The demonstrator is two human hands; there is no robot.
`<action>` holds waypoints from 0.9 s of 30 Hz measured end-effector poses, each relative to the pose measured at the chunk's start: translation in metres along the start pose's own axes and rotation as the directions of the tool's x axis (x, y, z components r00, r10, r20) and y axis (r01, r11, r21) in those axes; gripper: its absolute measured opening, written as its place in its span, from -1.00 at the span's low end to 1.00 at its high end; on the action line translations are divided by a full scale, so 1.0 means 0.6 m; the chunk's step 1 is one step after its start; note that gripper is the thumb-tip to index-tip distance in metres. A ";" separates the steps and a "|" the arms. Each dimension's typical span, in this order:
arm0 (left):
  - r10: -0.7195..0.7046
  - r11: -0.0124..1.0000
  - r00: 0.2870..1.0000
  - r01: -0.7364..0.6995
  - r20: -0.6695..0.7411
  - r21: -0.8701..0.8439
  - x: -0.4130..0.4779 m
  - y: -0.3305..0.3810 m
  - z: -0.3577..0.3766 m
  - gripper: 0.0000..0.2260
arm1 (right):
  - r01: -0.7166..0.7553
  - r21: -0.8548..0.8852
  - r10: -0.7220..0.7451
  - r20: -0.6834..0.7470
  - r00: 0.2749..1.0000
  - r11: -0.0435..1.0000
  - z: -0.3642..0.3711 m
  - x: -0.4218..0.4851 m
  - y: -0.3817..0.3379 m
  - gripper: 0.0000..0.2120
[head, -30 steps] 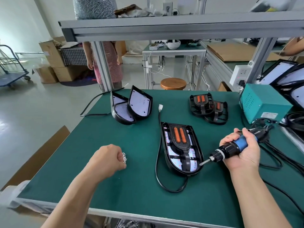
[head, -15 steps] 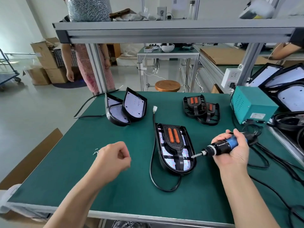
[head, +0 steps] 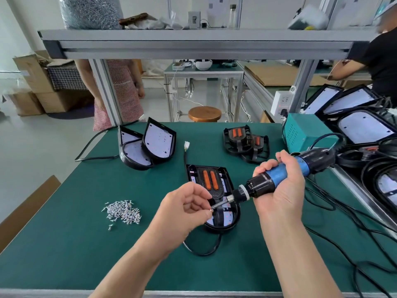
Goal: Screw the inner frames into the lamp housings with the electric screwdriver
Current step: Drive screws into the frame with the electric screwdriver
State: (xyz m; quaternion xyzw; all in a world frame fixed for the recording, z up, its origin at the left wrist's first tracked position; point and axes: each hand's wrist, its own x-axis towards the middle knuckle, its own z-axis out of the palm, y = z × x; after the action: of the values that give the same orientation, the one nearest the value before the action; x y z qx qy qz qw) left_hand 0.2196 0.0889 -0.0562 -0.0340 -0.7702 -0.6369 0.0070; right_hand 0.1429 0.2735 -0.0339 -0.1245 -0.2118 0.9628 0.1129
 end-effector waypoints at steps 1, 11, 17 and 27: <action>0.000 1.000 1.000 0.000 -0.002 -0.007 0.001 0.001 0.001 -0.78 | 0.006 -0.005 -0.006 0.002 1.000 1.000 0.002 -0.002 -0.002 -0.85; 0.000 0.999 1.000 0.000 -0.004 -0.036 0.004 0.001 0.003 -0.78 | 0.023 -0.029 -0.023 -0.007 1.000 0.999 0.002 -0.003 -0.003 -0.83; 0.112 0.985 0.989 -0.097 -0.099 0.144 -0.001 -0.007 0.018 -0.63 | 0.073 -0.077 -0.074 -0.011 0.997 0.994 0.000 -0.004 0.002 -0.81; 0.323 0.868 0.939 -0.245 -0.115 0.432 -0.004 -0.021 0.029 -0.62 | 0.085 -0.125 -0.094 -0.067 0.993 0.989 -0.003 0.005 0.011 -0.77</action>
State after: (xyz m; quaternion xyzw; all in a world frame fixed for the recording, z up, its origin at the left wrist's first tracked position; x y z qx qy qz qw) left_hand 0.2219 0.1037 -0.0718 -0.0863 -0.8692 -0.4527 0.1789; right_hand 0.1395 0.2689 -0.0387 -0.1562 -0.2713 0.9369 0.1558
